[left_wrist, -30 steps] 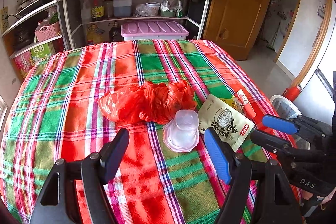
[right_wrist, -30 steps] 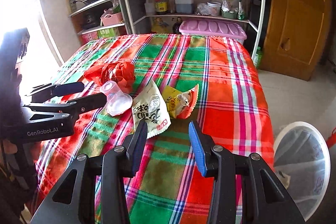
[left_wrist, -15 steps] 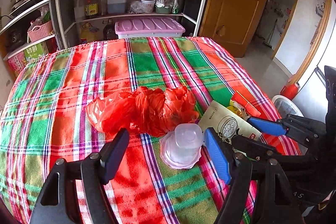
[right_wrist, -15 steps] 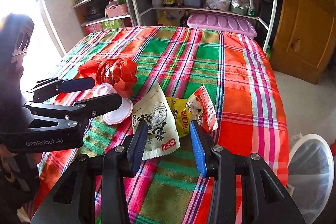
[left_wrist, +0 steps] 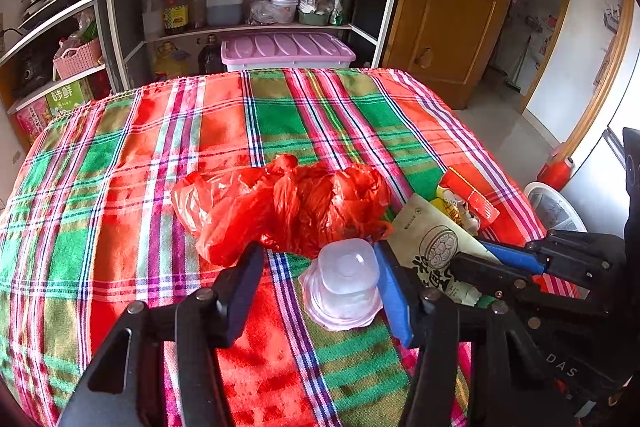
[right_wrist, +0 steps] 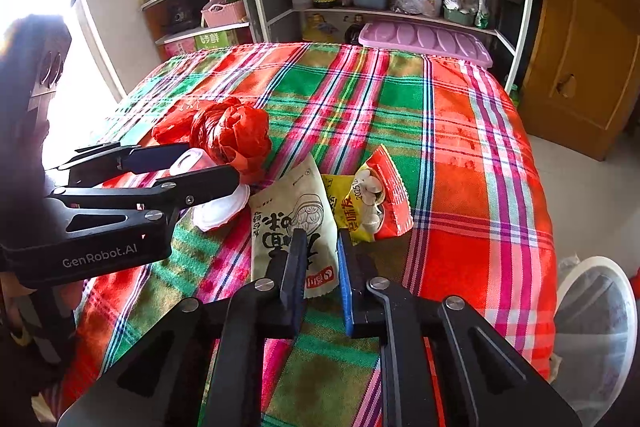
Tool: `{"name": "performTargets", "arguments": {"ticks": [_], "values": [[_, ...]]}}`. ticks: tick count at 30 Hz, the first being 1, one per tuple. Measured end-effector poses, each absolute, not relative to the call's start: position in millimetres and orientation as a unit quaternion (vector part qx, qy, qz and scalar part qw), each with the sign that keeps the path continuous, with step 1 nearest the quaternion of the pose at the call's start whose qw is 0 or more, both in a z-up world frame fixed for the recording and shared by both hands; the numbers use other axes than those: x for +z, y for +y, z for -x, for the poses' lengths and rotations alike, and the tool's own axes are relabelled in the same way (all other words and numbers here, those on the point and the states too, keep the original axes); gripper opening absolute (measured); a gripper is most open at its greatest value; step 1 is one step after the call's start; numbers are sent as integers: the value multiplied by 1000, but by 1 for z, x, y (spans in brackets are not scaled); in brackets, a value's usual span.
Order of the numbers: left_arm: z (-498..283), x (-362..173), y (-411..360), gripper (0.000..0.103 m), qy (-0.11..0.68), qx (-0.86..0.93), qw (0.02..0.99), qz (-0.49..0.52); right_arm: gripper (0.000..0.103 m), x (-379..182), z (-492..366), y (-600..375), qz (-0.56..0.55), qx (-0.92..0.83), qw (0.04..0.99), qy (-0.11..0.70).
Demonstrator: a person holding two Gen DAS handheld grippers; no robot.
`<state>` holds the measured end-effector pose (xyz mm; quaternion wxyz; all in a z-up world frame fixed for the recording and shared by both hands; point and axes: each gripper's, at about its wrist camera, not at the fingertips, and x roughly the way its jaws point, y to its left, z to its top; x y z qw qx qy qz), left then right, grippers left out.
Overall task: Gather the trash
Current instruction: 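Grasp the clear plastic container with the left tool while the right tool grasps the white snack bag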
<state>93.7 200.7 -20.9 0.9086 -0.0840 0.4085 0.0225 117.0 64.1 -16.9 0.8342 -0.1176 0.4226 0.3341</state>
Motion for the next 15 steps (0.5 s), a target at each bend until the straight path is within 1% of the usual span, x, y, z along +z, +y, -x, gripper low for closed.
{"name": "performTargets", "arguments": {"ticks": [2, 3, 4, 7, 8, 15], "values": [[-93, -22, 199, 48, 410, 20, 908, 84, 11, -16, -116, 64, 116, 335, 834, 422], [-94, -22, 199, 46, 411, 20, 908, 83, 9, -16, -116, 63, 115, 335, 834, 422], [-93, -23, 199, 41, 411, 21, 908, 82, 9, -16, -116, 63, 114, 335, 834, 422], [-94, -25, 200, 35, 415, 23, 906, 82, 7, -16, -114, 62, 113, 335, 835, 422], [-94, -25, 201, 34, 416, 23, 905, 83, 7, -15, -114, 62, 113, 335, 835, 422], [-91, -24, 205, 34, 415, 26, 906, 84, 4, -14, -112, 62, 113, 339, 836, 417]]}}
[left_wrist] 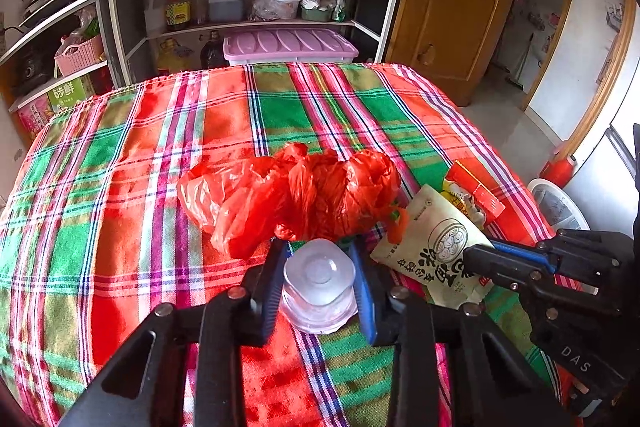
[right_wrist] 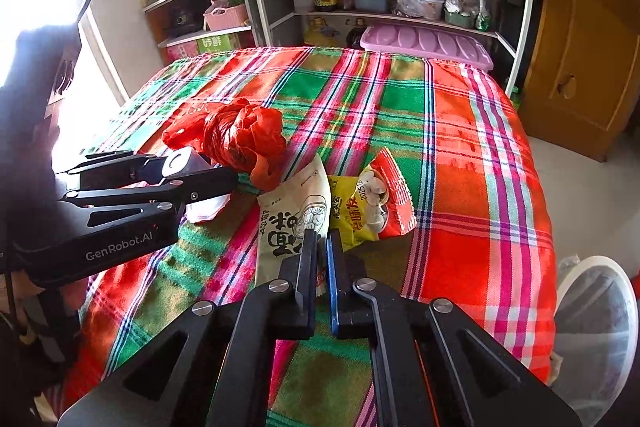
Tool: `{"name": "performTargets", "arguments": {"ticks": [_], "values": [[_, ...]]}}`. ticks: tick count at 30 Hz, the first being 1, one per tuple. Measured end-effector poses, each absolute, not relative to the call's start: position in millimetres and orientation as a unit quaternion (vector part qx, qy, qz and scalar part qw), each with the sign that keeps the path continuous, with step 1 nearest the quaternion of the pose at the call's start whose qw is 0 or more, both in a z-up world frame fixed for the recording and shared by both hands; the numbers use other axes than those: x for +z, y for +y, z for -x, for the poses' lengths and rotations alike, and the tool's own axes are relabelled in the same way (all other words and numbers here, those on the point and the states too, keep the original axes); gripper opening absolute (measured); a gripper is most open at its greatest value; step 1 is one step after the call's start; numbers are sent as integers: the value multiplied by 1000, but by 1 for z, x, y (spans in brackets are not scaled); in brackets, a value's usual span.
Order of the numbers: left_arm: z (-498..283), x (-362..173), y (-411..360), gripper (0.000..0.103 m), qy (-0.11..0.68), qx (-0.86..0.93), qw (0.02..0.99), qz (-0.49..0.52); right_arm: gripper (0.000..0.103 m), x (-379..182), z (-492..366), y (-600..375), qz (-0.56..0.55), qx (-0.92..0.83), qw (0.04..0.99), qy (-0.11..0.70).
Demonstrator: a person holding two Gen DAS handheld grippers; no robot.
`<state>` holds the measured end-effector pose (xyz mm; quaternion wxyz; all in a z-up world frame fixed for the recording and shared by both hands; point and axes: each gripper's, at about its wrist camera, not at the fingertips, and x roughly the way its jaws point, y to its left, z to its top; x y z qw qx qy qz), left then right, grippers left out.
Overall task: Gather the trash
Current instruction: 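Grasp the clear plastic container with the left tool while the right tool grasps the white snack bag, then carry the clear container and white snack bag with both tools over the bin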
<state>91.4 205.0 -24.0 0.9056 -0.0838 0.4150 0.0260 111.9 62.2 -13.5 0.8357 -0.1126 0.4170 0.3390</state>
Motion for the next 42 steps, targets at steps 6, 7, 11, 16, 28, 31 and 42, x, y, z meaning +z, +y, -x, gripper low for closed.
{"name": "performTargets", "arguments": {"ticks": [6, 7, 11, 16, 28, 31, 42], "values": [[-86, -24, 207, 34, 416, 30, 904, 89, 3, -11, -107, 61, 109, 345, 836, 413], [-84, -23, 207, 34, 416, 31, 904, 89, 3, -11, -107, 61, 109, 345, 836, 412], [-77, -21, 207, 34, 413, 33, 906, 88, 1, -6, -103, 57, 99, 348, 838, 409], [-69, -15, 206, 34, 409, 37, 908, 88, 1, 0, -98, 49, 82, 352, 840, 404], [-53, 7, 185, 34, 389, 28, 918, 77, 1, 18, -80, 20, 56, 345, 855, 384], [-51, 14, 174, 34, 384, 20, 921, 69, 1, 24, -78, 11, 48, 340, 859, 379], [-57, 29, 124, 34, 374, -22, 926, 44, 1, 43, -67, -39, 26, 302, 883, 357]]}}
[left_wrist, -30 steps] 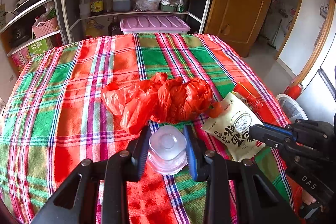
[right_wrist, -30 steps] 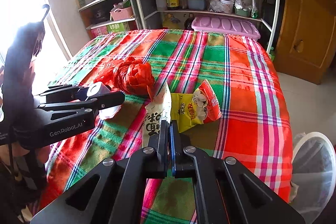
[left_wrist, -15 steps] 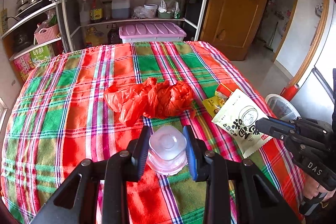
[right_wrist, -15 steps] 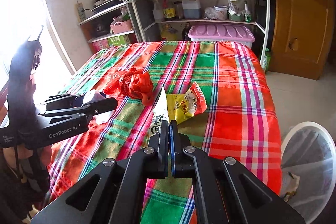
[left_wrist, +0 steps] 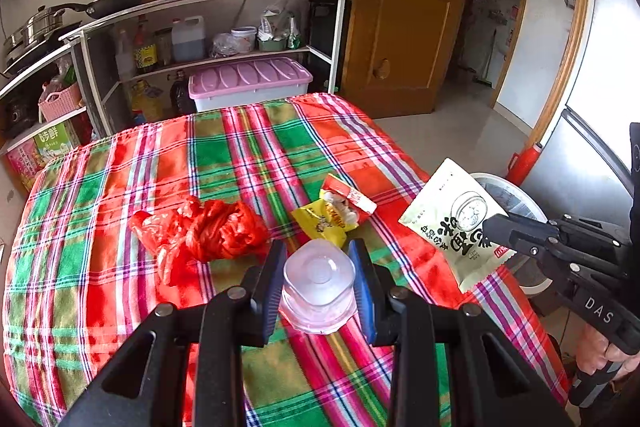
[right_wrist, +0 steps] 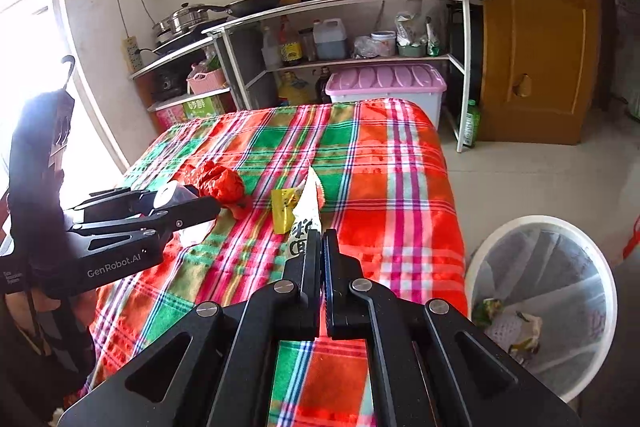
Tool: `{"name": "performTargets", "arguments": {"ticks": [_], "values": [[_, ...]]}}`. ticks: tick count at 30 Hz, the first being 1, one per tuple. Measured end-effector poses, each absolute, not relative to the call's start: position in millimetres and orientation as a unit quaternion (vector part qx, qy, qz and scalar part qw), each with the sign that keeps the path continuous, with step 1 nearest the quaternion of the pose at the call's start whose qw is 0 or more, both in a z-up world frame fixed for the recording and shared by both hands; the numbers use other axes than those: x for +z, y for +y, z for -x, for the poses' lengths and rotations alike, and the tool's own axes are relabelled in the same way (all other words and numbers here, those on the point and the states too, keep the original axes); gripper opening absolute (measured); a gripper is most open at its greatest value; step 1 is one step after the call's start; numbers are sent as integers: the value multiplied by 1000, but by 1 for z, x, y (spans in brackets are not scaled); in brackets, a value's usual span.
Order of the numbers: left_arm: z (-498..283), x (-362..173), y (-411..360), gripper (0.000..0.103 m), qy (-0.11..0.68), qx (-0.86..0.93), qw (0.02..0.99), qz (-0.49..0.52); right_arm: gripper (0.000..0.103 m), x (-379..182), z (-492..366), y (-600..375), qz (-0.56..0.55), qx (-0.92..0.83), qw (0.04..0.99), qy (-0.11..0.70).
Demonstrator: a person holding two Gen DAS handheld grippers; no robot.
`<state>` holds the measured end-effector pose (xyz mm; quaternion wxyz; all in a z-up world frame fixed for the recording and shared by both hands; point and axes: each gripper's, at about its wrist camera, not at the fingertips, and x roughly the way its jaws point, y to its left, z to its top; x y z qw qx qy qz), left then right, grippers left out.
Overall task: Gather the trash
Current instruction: 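Carry the clear container and white snack bag with both tools over the bin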
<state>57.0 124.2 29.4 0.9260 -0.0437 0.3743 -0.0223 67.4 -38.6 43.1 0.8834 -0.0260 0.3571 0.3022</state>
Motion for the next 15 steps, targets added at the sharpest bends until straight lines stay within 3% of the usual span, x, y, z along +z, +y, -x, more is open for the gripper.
{"name": "performTargets", "arguments": {"ticks": [15], "values": [[-86, 30, 20, 34, 380, -115, 918, 19, 1, 48, -65, -138, -14, 206, 912, 355]]}}
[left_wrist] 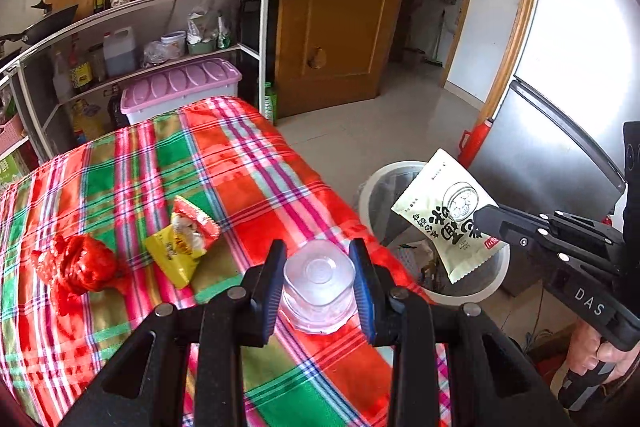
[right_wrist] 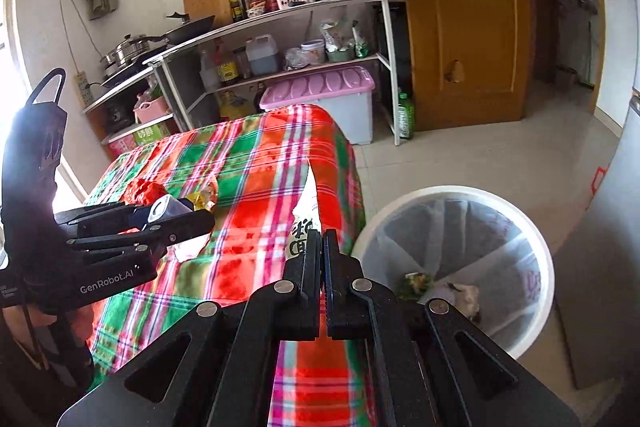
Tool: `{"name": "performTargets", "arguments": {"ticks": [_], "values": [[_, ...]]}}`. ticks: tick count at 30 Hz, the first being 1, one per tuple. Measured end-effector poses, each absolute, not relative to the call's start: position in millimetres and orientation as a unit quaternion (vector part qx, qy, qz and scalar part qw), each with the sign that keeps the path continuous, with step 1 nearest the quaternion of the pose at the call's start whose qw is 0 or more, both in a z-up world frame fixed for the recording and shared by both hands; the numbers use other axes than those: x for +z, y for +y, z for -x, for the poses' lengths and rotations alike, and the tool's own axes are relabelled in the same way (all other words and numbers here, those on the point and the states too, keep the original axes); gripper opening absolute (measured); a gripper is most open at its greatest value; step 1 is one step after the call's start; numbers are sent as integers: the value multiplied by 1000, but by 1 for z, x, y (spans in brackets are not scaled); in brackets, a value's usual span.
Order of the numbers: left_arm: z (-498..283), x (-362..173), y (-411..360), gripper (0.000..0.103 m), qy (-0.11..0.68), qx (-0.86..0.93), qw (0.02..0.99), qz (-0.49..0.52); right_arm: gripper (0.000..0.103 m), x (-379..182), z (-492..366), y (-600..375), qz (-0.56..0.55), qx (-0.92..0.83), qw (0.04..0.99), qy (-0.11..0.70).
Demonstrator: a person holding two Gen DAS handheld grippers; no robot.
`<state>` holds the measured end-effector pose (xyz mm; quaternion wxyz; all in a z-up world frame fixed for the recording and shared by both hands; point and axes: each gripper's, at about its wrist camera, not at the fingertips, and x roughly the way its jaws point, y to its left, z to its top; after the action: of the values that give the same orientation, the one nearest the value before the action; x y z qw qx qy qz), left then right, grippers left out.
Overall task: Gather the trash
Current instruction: 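Carry the clear container and white snack bag with both tools over the bin, then open both tools to drop the container and snack bag into the bin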
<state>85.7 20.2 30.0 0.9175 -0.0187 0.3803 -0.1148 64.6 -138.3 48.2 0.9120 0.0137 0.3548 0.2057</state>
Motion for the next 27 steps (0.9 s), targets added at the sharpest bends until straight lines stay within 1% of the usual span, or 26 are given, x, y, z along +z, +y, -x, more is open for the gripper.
{"name": "performTargets", "arguments": {"ticks": [9, 16, 27], "values": [[-110, 25, -48, 34, 392, -168, 904, 2, 1, 41, -66, -205, -29, 134, 921, 364], [-124, 8, -95, 34, 413, -190, 890, -22, 1, 25, -75, -243, -44, 97, 918, 382], [-135, -13, -116, 34, 428, -159, 888, -46, 1, -4, -91, -266, -41, 65, 909, 409]]}}
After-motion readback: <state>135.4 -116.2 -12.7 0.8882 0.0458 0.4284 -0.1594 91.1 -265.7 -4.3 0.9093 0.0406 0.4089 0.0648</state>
